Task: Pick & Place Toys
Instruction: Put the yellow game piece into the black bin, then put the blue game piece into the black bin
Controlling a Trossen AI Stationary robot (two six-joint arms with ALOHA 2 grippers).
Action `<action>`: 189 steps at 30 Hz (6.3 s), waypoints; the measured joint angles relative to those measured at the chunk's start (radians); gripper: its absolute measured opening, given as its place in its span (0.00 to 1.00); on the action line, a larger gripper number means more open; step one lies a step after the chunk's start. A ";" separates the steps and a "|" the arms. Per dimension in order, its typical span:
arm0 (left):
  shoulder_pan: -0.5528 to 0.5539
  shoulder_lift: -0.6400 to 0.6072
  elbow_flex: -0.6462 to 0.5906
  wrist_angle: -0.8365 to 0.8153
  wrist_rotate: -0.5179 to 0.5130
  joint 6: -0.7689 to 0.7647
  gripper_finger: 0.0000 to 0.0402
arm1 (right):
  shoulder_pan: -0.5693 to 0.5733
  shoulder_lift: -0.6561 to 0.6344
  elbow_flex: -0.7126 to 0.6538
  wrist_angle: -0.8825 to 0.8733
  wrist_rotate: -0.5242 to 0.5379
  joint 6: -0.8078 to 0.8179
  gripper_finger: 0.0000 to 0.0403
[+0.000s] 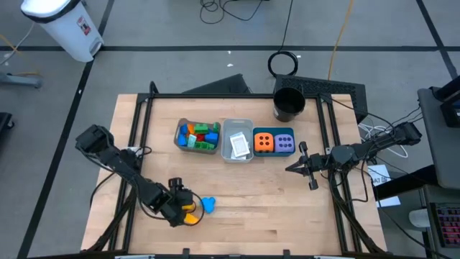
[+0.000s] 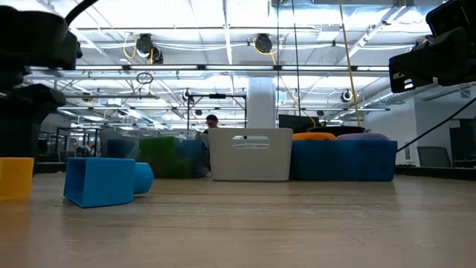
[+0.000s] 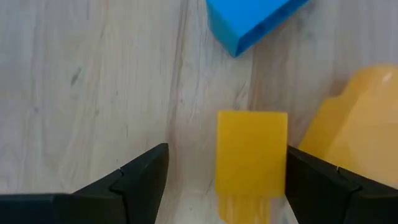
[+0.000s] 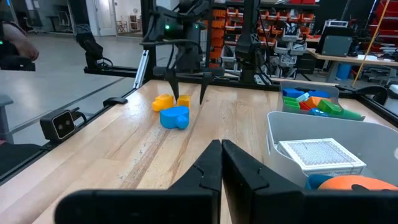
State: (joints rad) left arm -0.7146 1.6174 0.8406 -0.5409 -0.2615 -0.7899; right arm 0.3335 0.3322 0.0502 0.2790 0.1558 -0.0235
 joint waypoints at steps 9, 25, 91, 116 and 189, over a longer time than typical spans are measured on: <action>0.019 0.040 0.002 -0.004 0.044 -0.013 0.73 | 0.000 0.000 0.000 0.000 0.000 0.000 0.01; 0.020 0.044 0.002 0.019 0.030 -0.016 0.69 | 0.000 0.000 0.000 0.000 0.000 0.000 0.01; 0.852 -0.155 0.001 0.103 -0.183 0.211 0.37 | 0.000 0.000 0.000 0.000 0.000 -0.026 0.01; 0.879 -0.120 0.001 0.115 -0.068 0.337 0.61 | 0.000 0.000 0.000 0.000 0.000 -0.025 0.01; 0.211 0.061 0.003 0.340 0.014 0.362 0.67 | 0.000 0.000 0.000 0.000 0.000 -0.068 0.01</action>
State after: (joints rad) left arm -0.5034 1.6783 0.8433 -0.2005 -0.2474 -0.4278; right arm 0.3336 0.3321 0.0502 0.2794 0.1558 -0.0910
